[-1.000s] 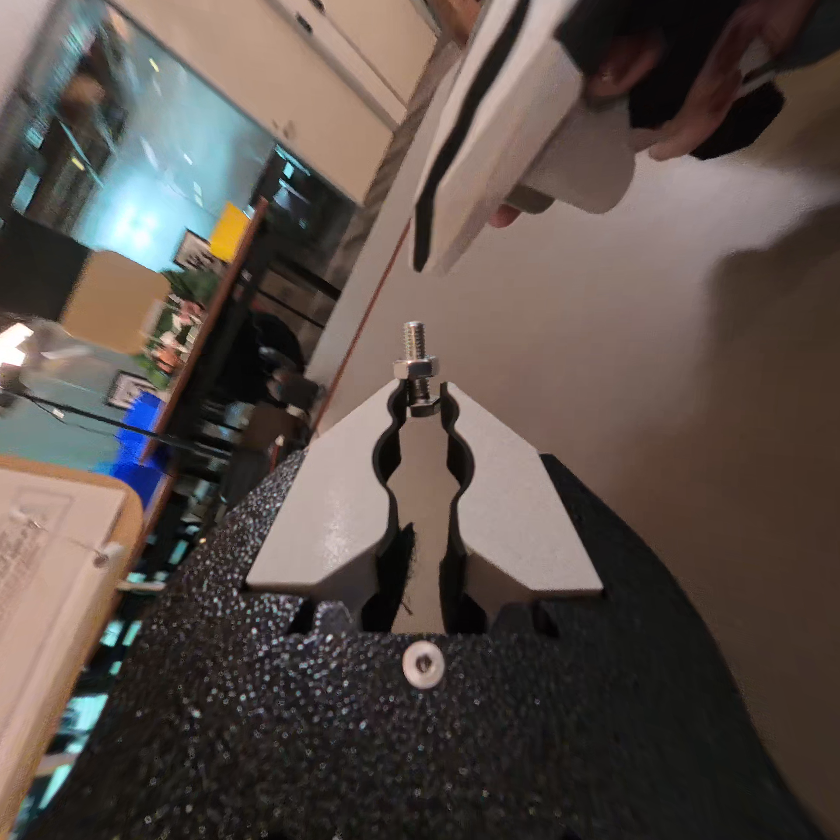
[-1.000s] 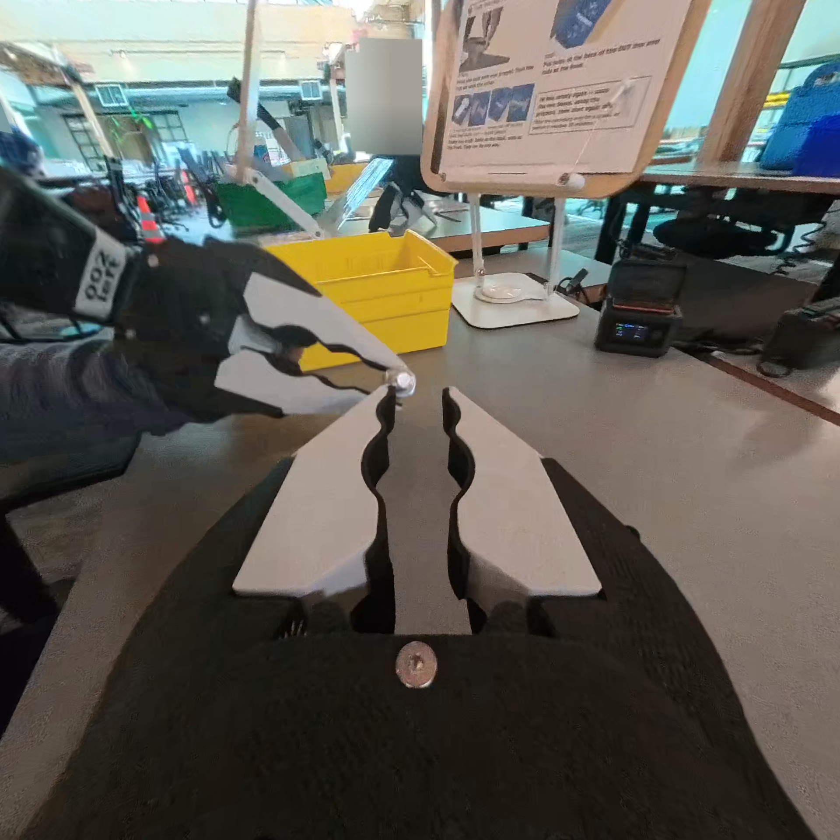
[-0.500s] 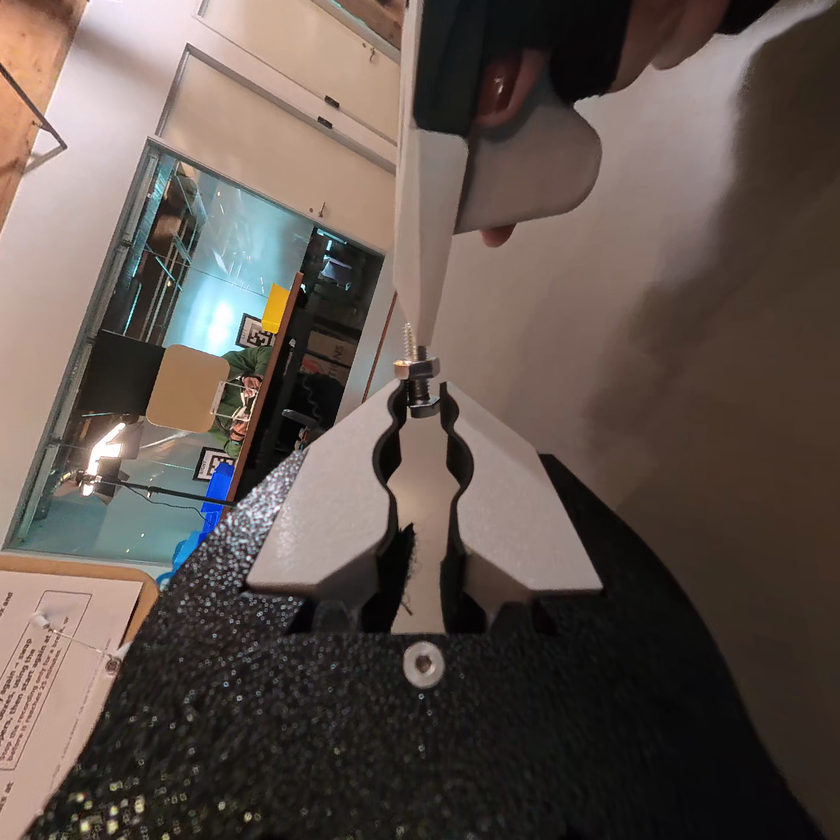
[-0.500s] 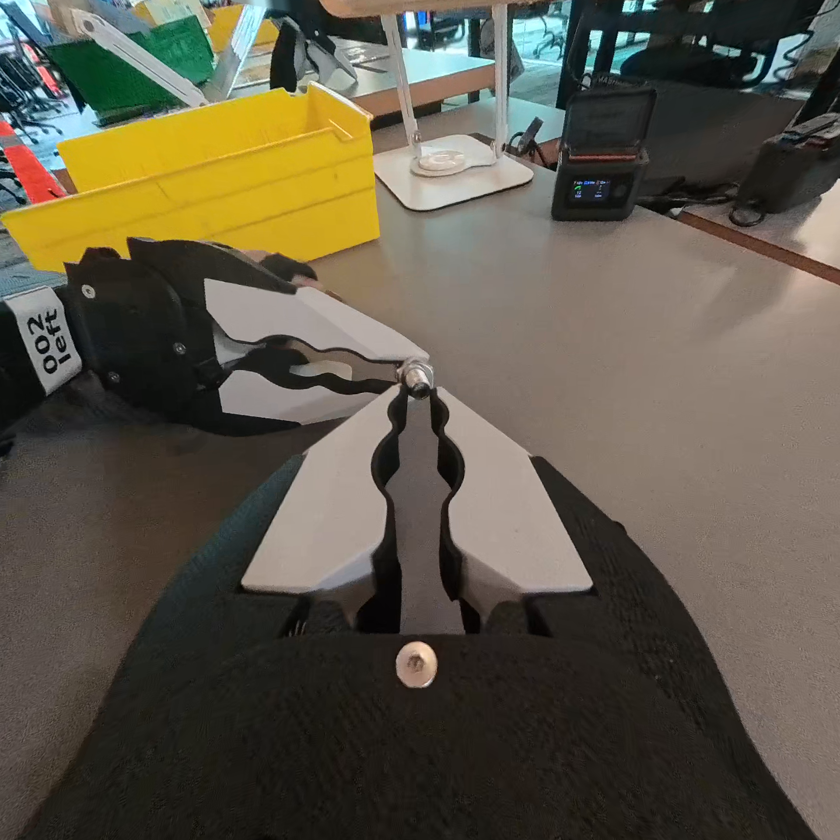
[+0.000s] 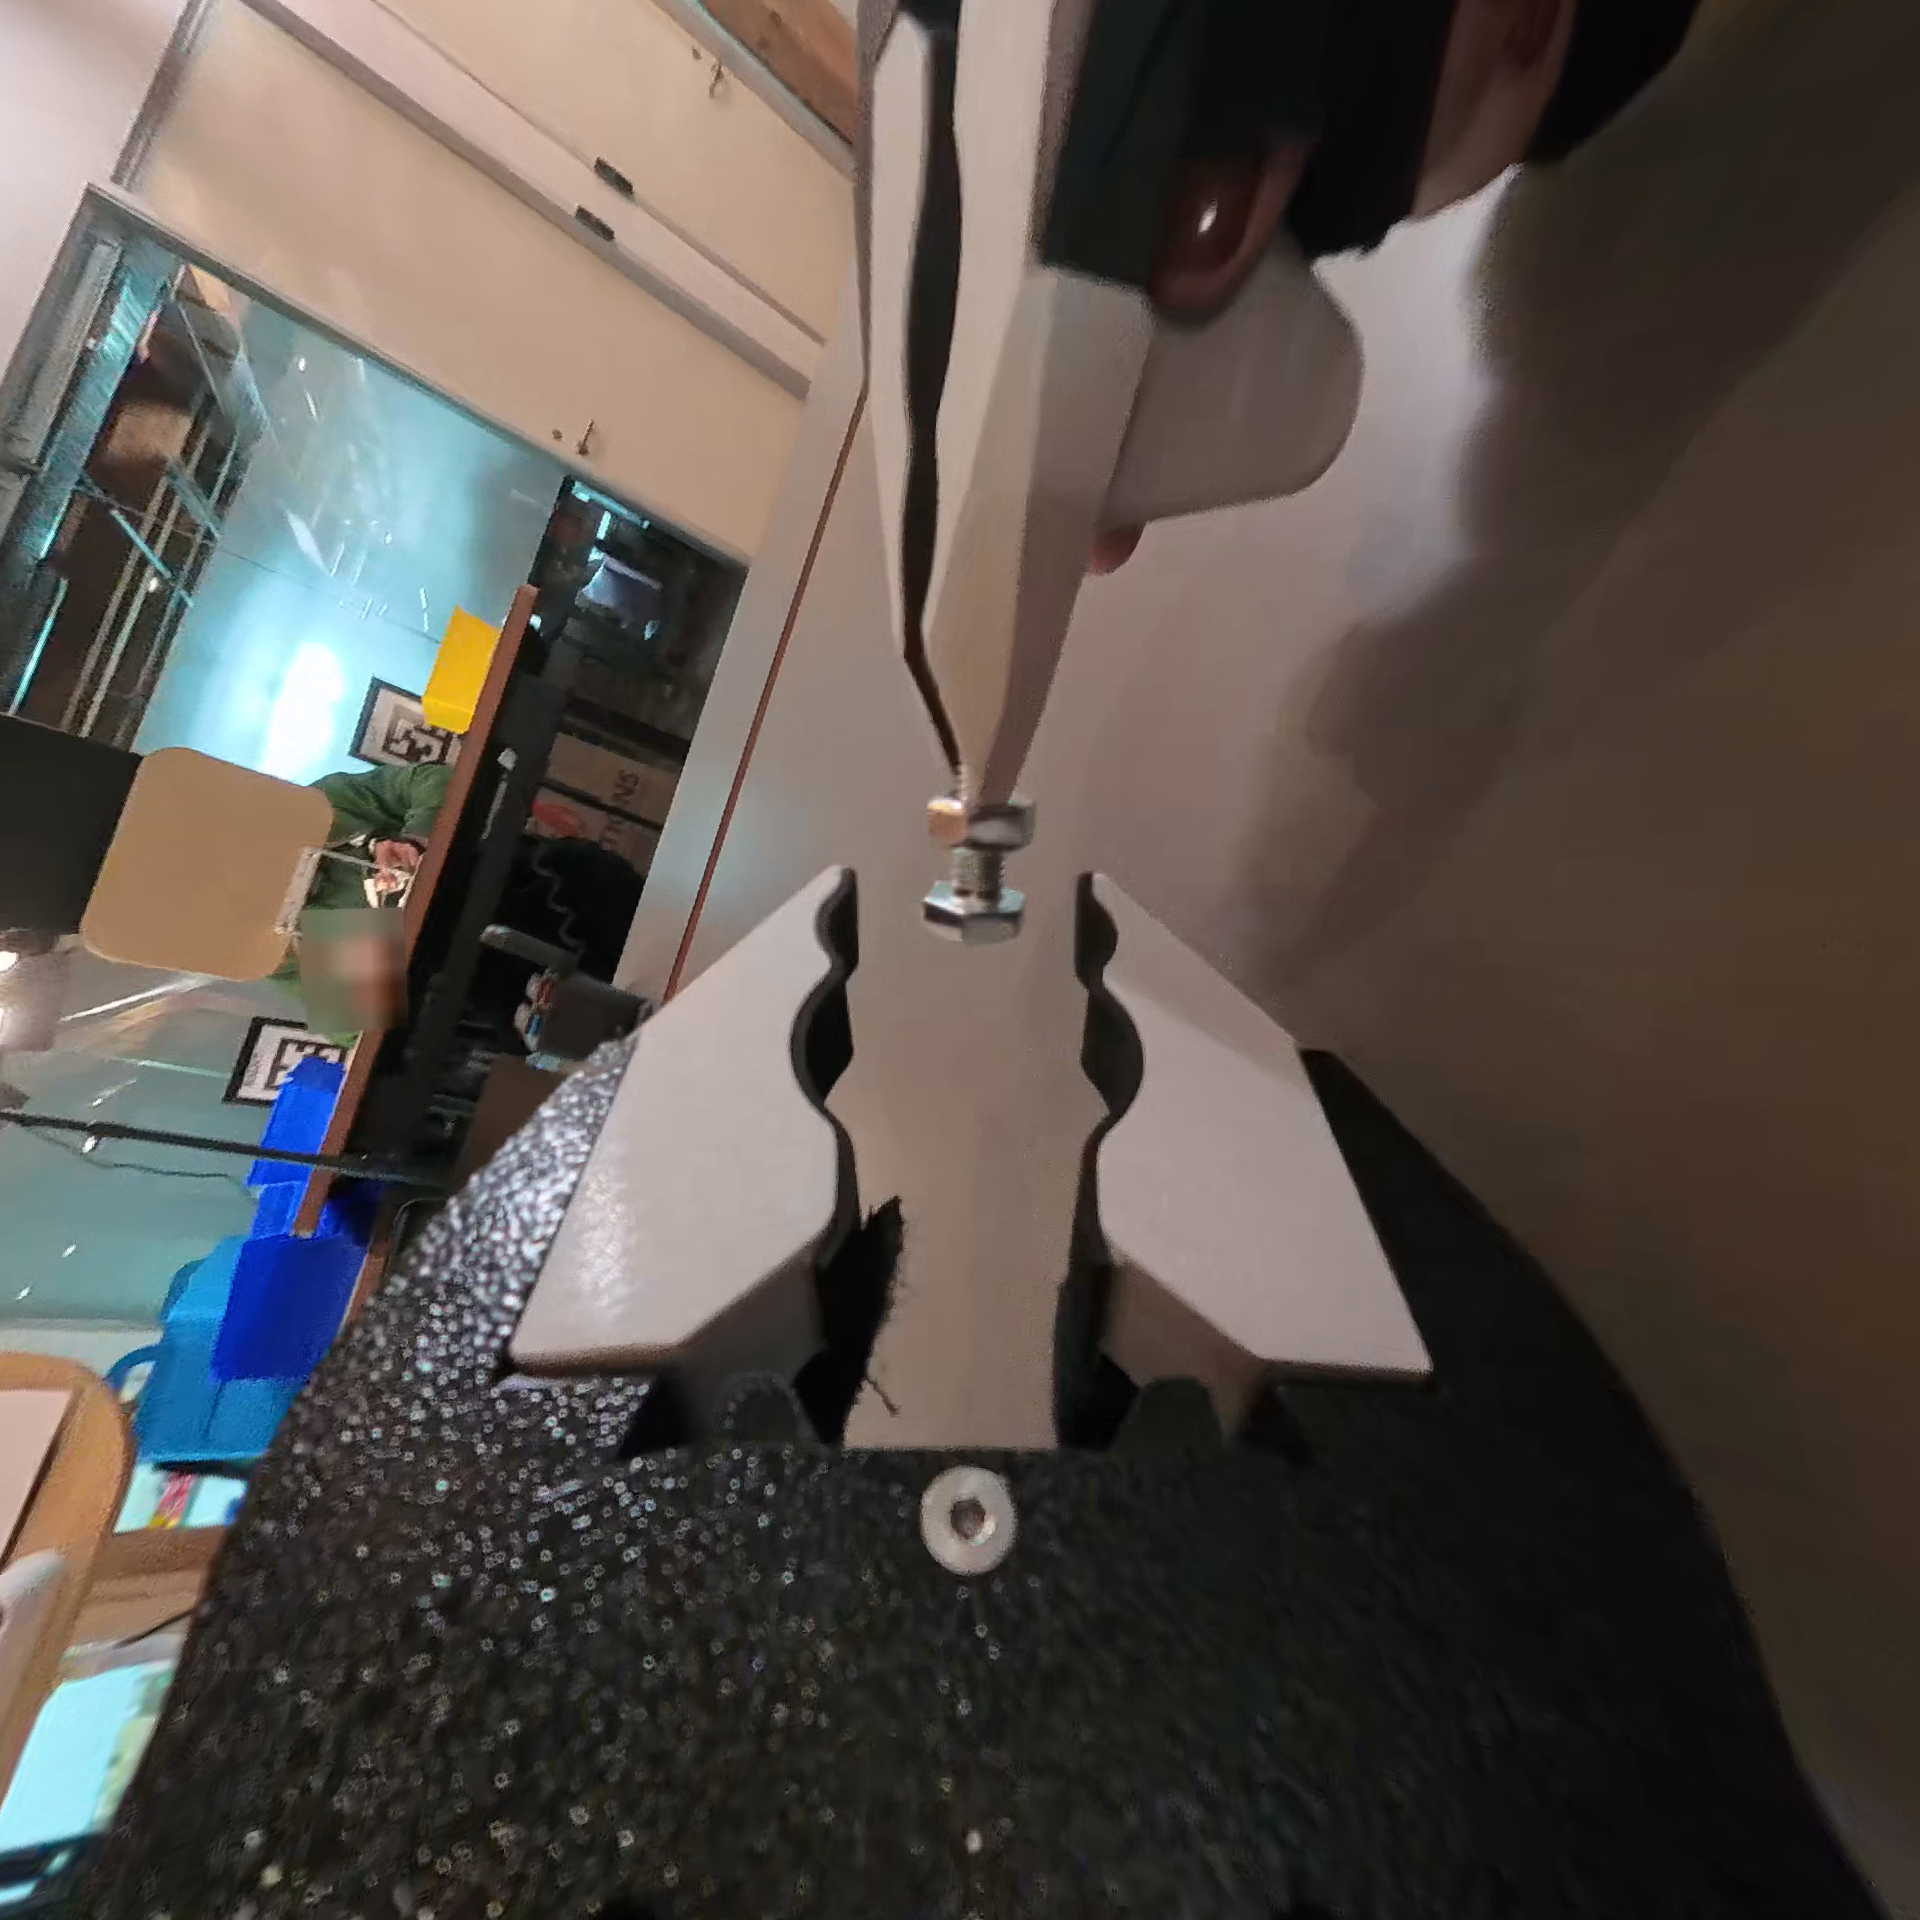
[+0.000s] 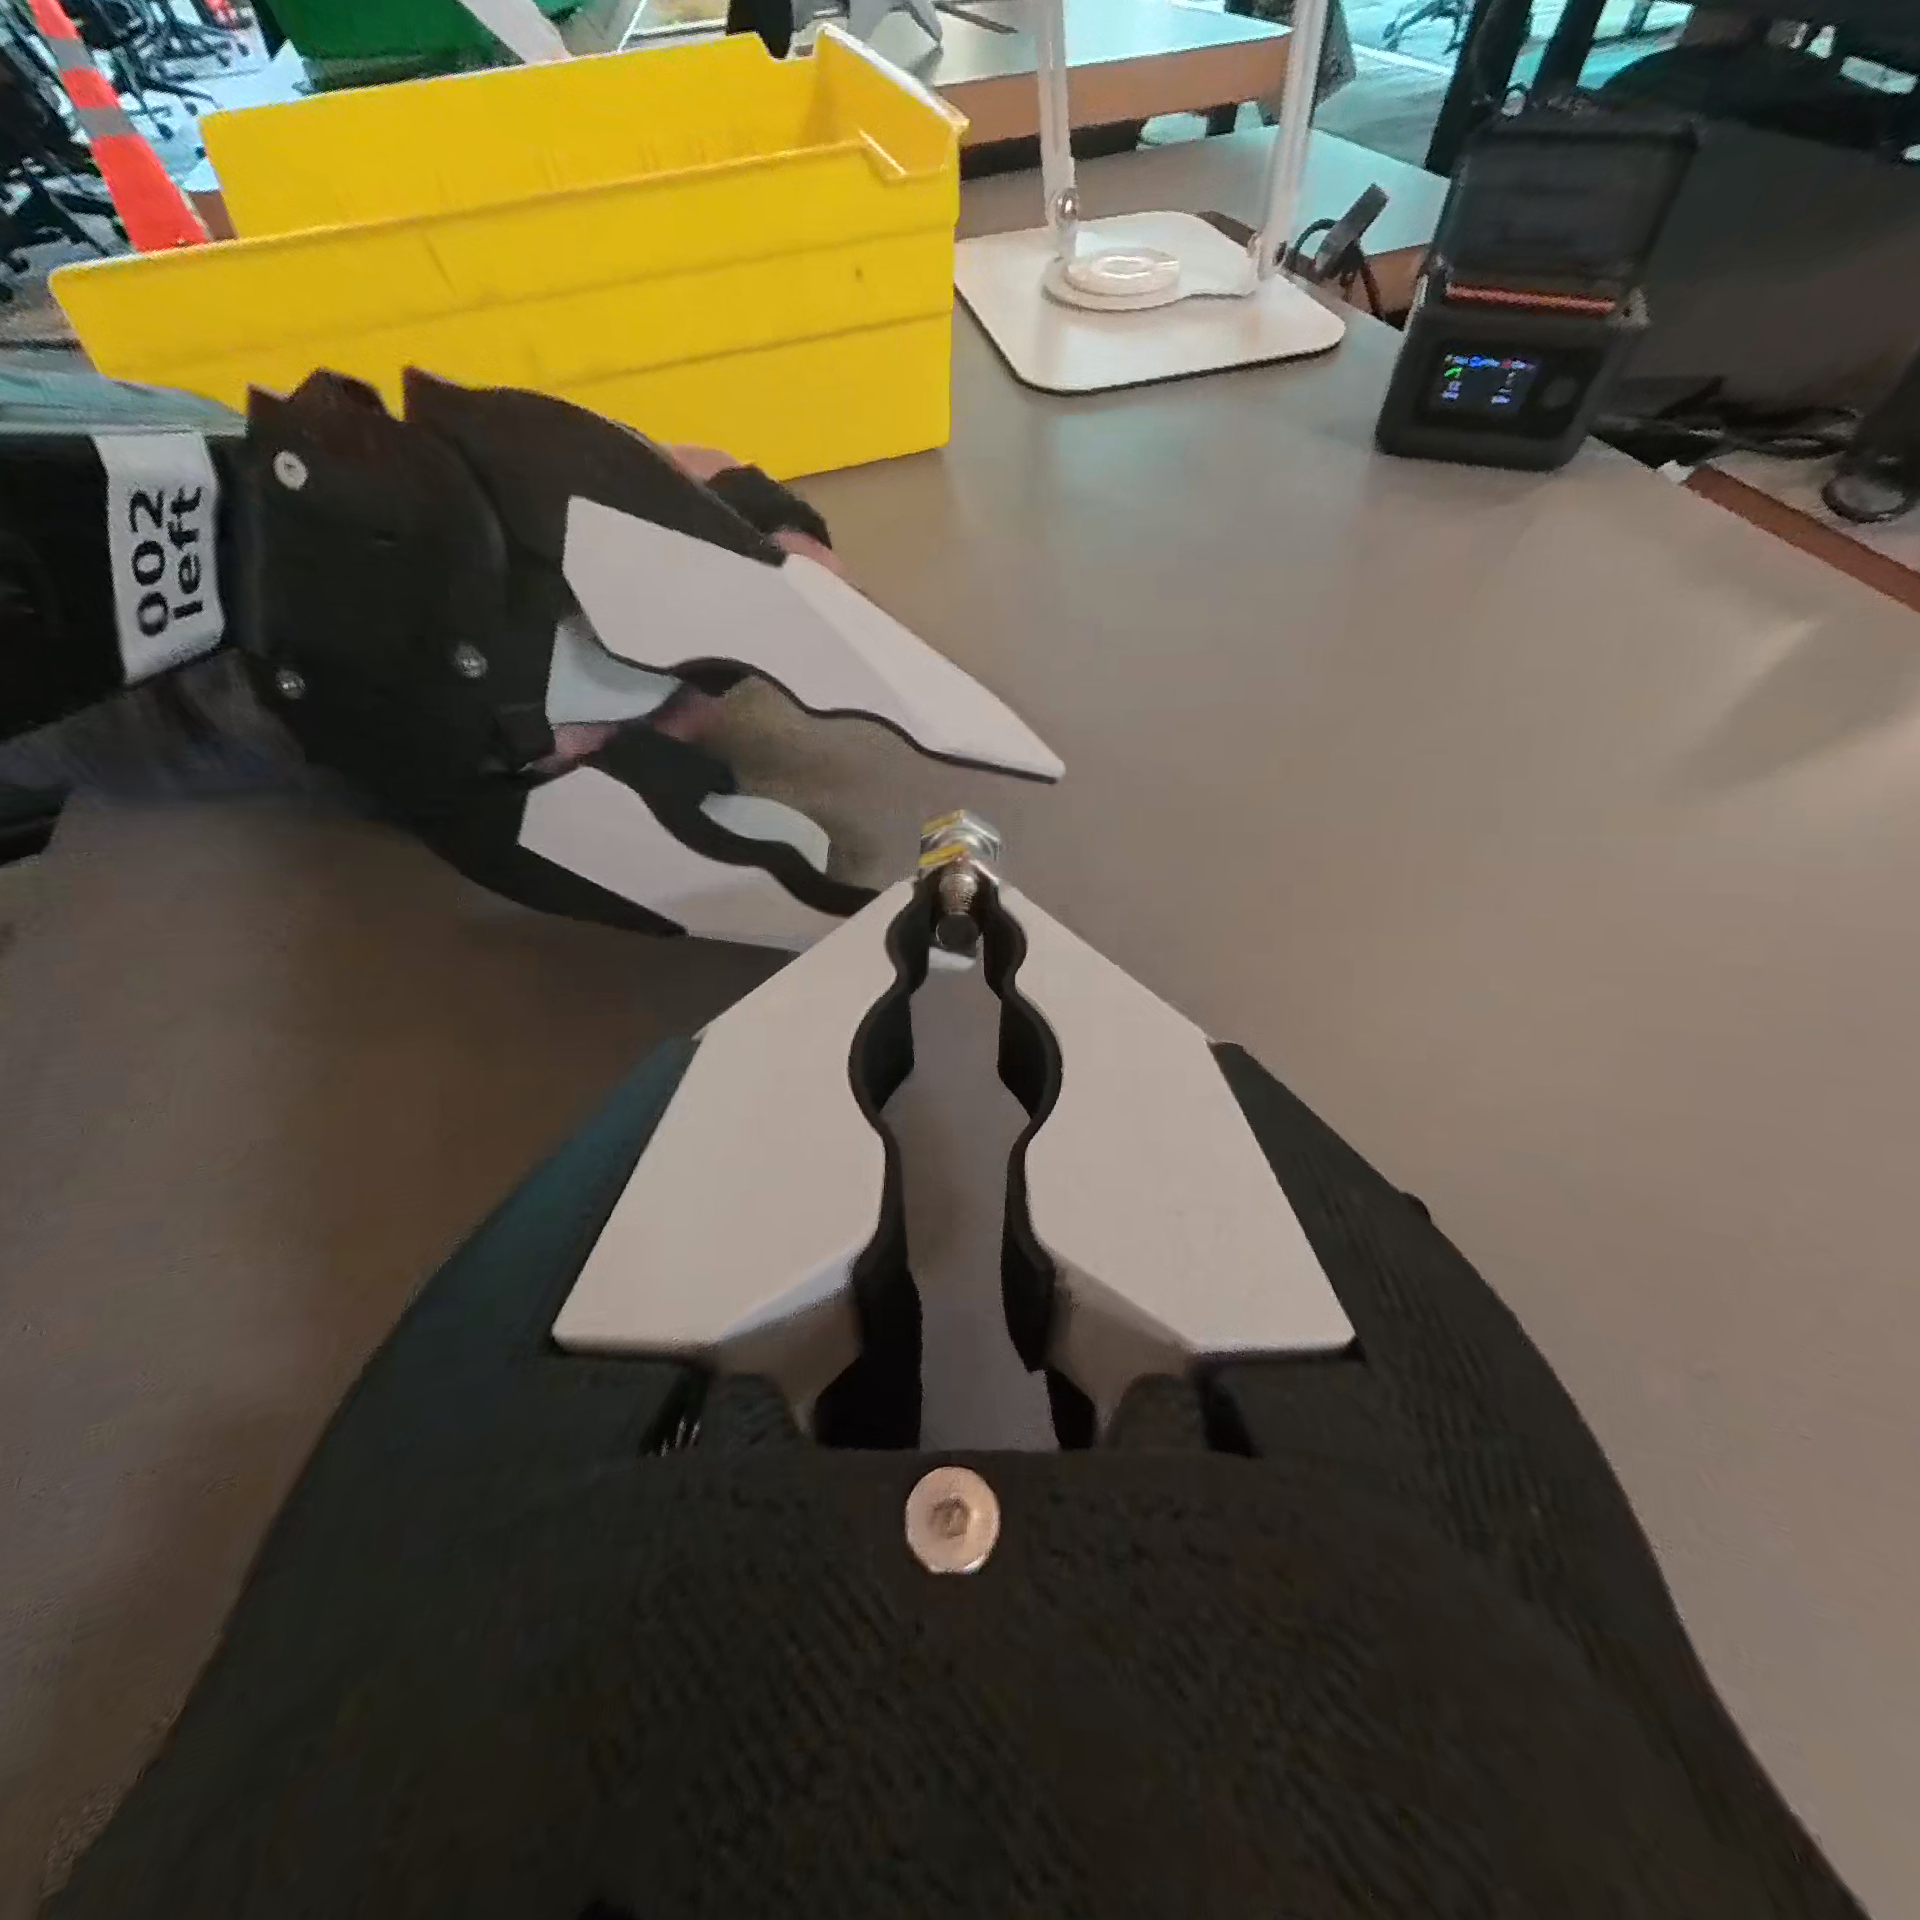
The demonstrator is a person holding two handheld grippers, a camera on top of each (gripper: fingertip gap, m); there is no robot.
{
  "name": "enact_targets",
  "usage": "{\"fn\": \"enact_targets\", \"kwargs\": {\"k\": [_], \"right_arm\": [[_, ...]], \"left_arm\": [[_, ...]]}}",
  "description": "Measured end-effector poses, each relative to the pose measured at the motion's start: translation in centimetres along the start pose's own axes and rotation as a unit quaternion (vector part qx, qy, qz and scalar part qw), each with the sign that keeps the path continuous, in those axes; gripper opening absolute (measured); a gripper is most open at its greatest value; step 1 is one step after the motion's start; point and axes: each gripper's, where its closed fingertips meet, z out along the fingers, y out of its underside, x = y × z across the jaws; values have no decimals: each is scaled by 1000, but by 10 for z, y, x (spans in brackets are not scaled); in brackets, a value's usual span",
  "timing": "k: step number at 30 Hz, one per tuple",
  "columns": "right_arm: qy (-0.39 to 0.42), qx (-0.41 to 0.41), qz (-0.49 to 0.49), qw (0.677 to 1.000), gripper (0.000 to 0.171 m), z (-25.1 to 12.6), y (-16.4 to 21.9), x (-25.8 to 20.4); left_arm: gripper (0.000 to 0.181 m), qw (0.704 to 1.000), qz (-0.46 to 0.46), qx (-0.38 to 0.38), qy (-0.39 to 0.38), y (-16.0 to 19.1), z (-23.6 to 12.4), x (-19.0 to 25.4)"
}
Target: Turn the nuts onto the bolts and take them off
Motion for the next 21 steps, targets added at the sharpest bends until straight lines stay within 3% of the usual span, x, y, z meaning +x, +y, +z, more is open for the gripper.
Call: {"fn": "enact_targets", "kwargs": {"k": [2, 7, 10, 13, 18, 21], "right_arm": [[-11, -2, -13, 1000, 8, -1, 1, -4], [-38, 0, -48, 998, 8, -2, 1, -14], [-27, 11, -30, 999, 10, 0, -1, -12], [-32, -36, 28, 998, 41, 6, 11, -11], [-53, -66, 50, 995, 45, 13, 21, -20], [-29, -42, -23, 998, 51, 17, 12, -21]], "left_arm": [[43, 1000, -10, 1, 4, 0, 0, 0], [24, 998, -19, 18, 55, -3, -5, 10], [16, 999, -1, 10, 36, 1, -4, 5], [16, 999, 15, -17, 28, 14, 1, 5], [16, 999, 18, -13, 27, 13, 4, 7], [16, 999, -6, -11, 43, 15, 4, 10]]}}
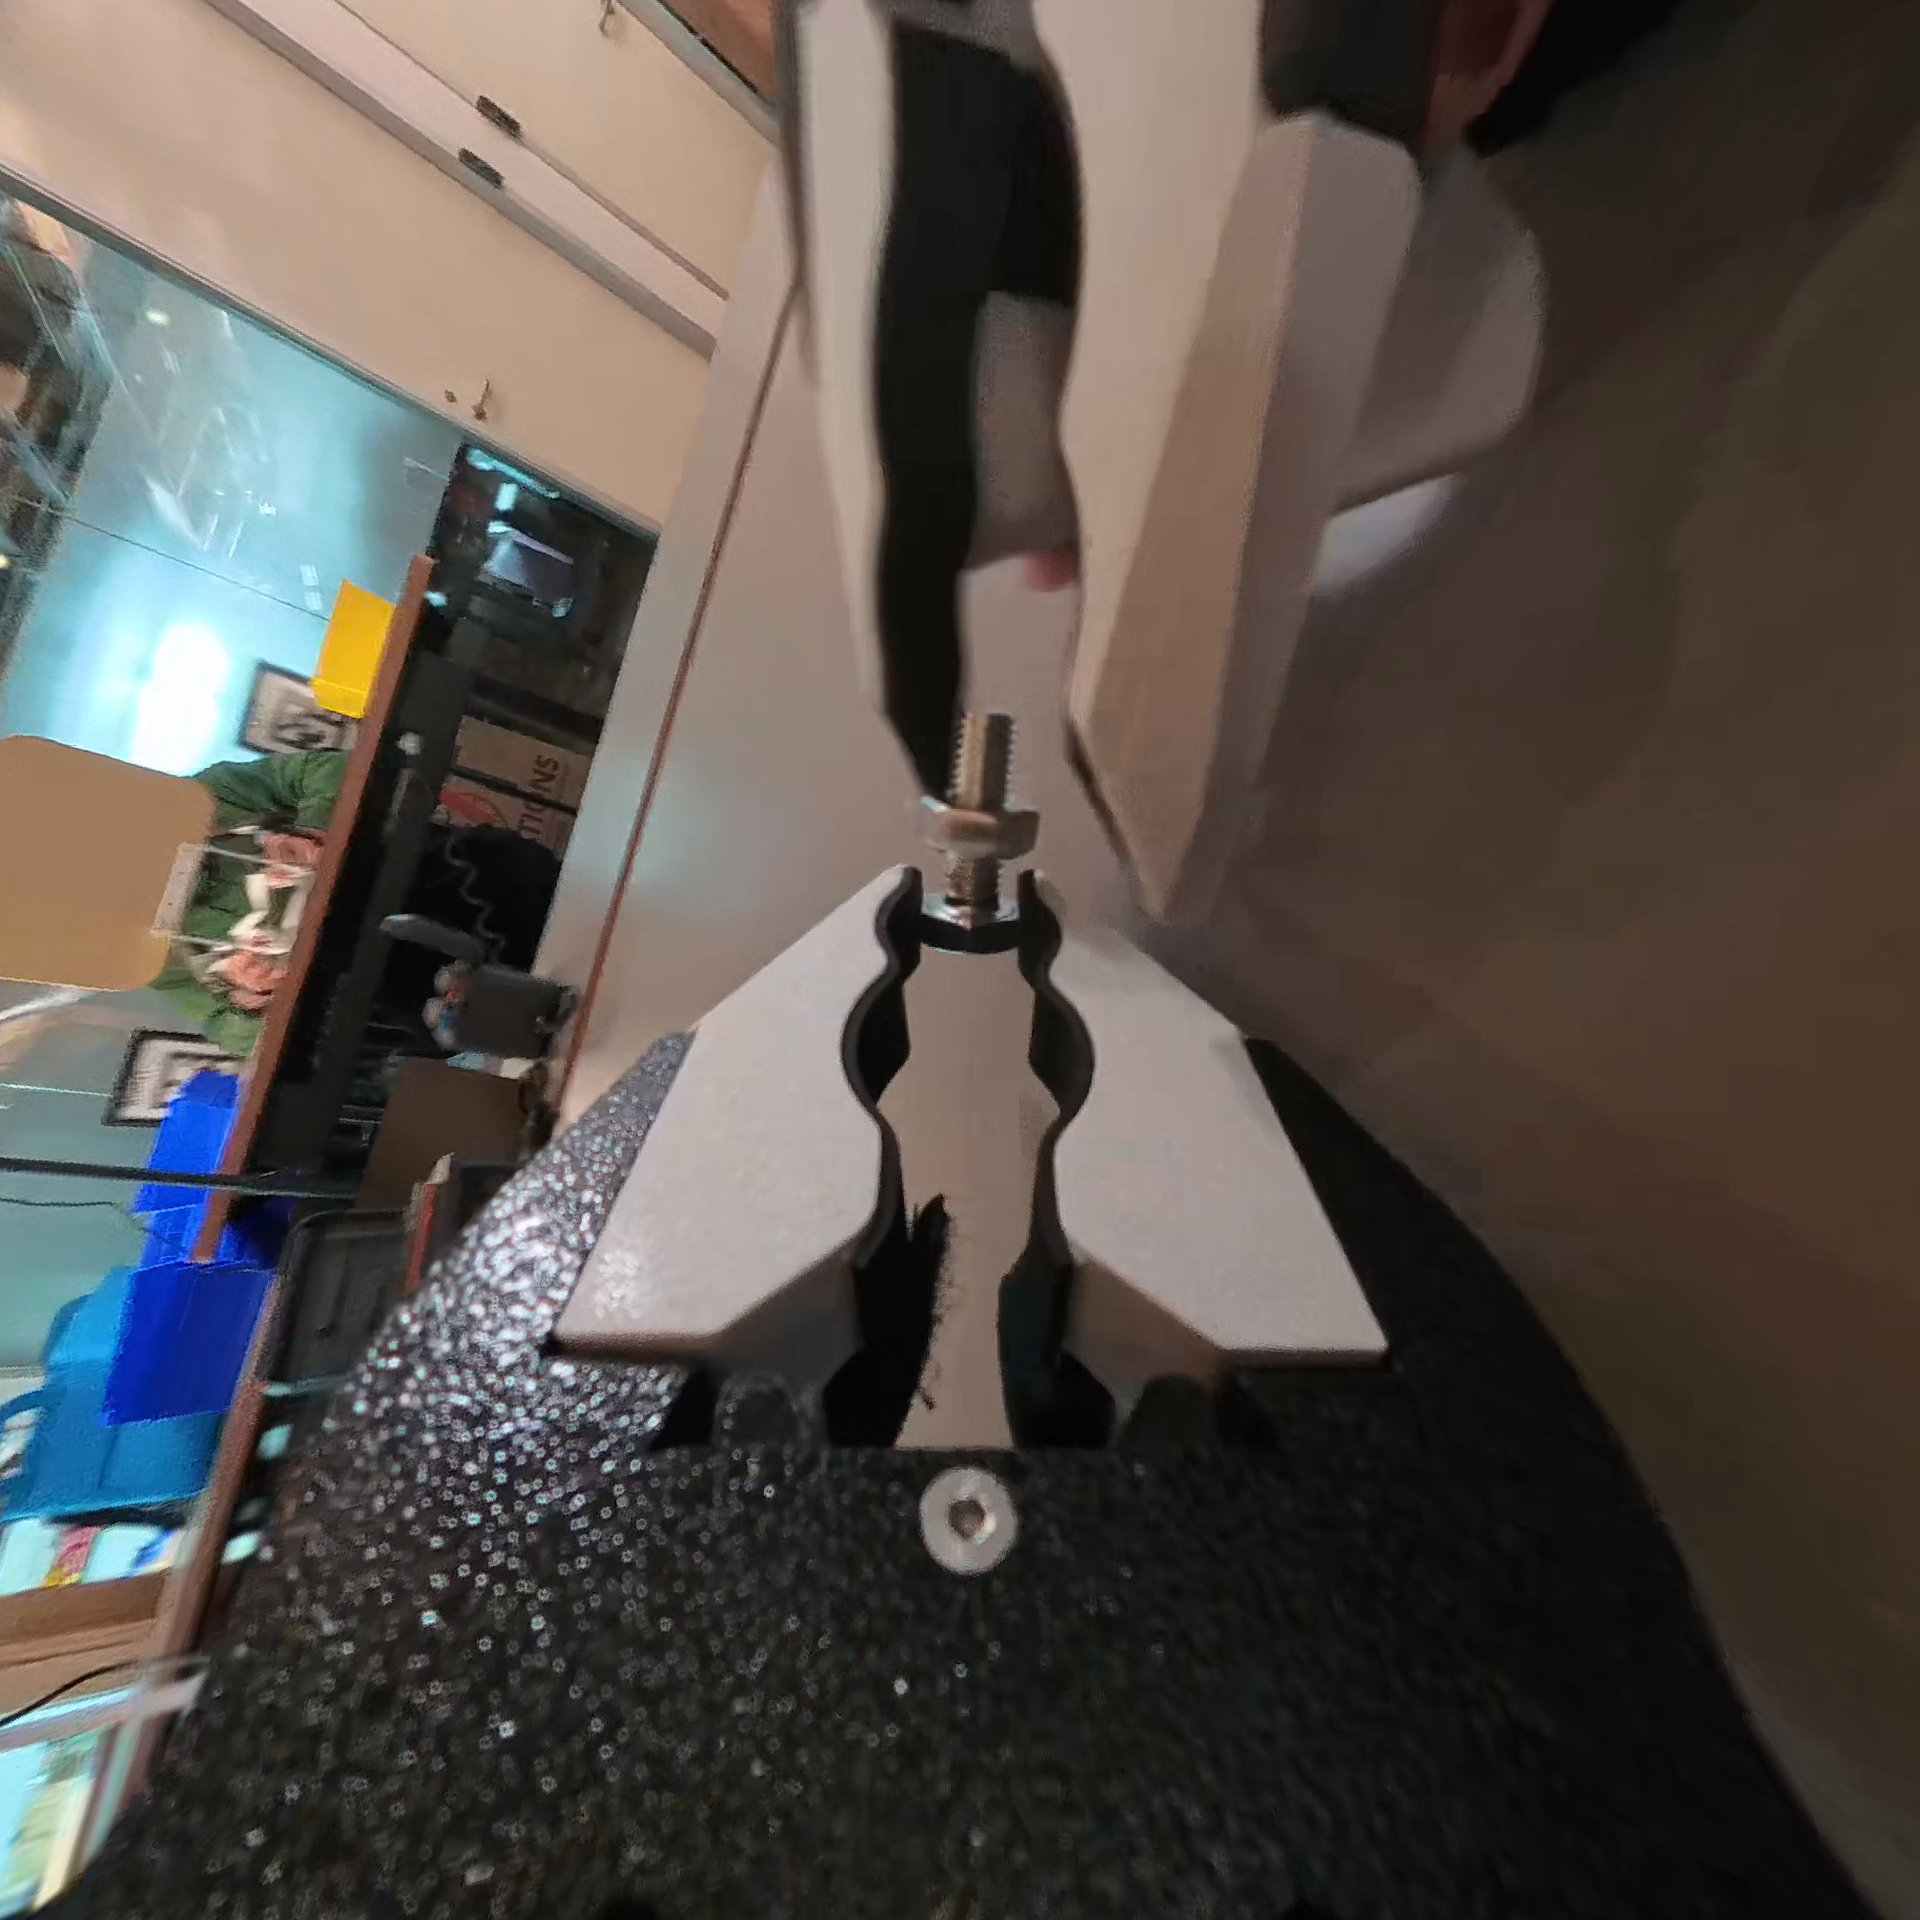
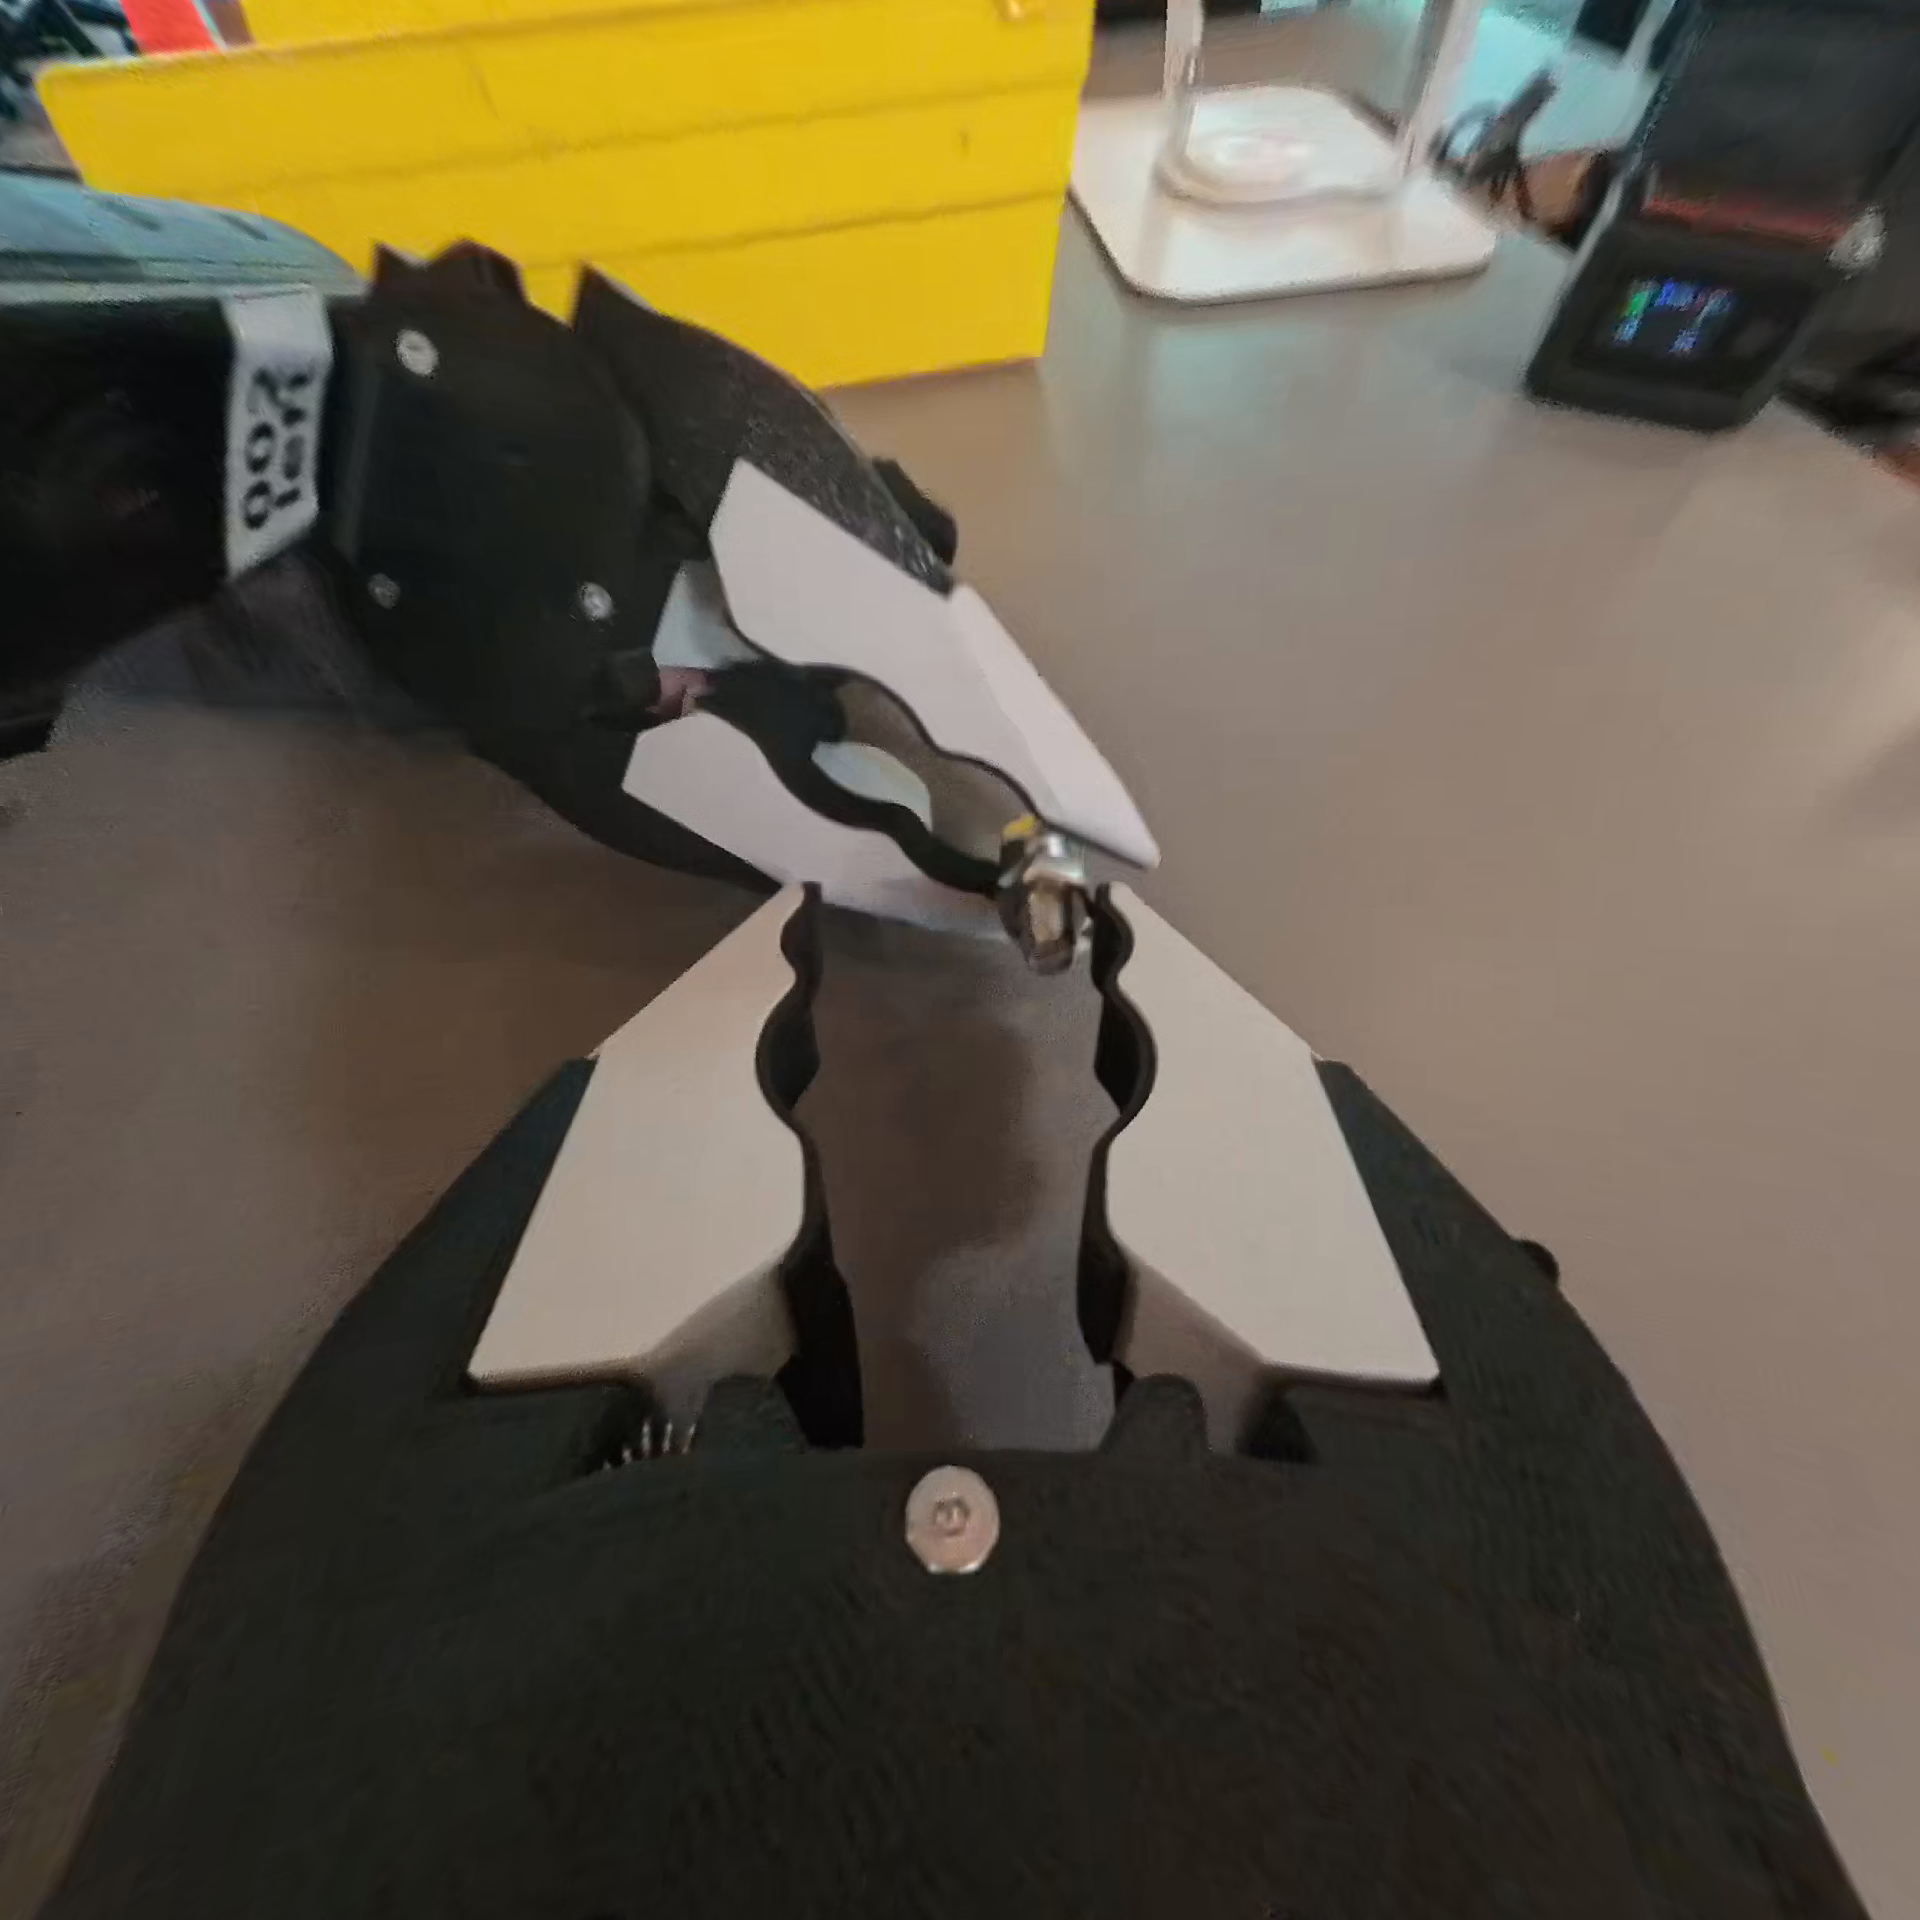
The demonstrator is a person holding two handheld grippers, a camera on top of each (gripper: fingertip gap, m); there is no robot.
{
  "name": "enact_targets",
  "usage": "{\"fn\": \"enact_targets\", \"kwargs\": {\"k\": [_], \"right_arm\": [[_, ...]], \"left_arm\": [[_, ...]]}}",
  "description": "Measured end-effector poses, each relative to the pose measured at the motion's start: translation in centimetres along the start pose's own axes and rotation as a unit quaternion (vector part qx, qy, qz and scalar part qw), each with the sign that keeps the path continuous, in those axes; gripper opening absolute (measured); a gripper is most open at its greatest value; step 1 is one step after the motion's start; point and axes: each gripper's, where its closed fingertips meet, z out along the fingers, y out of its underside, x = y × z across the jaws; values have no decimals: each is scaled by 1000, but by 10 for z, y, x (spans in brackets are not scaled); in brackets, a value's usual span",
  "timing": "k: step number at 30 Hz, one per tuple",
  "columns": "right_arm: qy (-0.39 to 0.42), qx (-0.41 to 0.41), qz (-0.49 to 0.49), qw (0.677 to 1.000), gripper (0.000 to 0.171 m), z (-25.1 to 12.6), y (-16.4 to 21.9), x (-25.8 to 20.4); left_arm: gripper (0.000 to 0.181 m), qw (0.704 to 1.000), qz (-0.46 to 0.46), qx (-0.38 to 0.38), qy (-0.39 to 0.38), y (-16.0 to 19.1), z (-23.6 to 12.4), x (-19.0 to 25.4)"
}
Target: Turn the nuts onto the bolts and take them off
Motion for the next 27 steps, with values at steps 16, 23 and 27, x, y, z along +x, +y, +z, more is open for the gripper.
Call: {"fn": "enact_targets", "kwargs": {"k": [16, 23, 27], "right_arm": [[48, -29, -6, 998, 42, -9, 5, 13], [11, 34, -79, 996, 51, -3, -13, -11], [26, -18, 33, 999, 48, -5, 9, 14]], "left_arm": [[17, 998, 53, -27, -4, 3, 3, 4], [17, 1000, 17, -13, 3, 3, 2, 1], [17, 1000, 11, -10, 6, 3, 2, 1]]}}
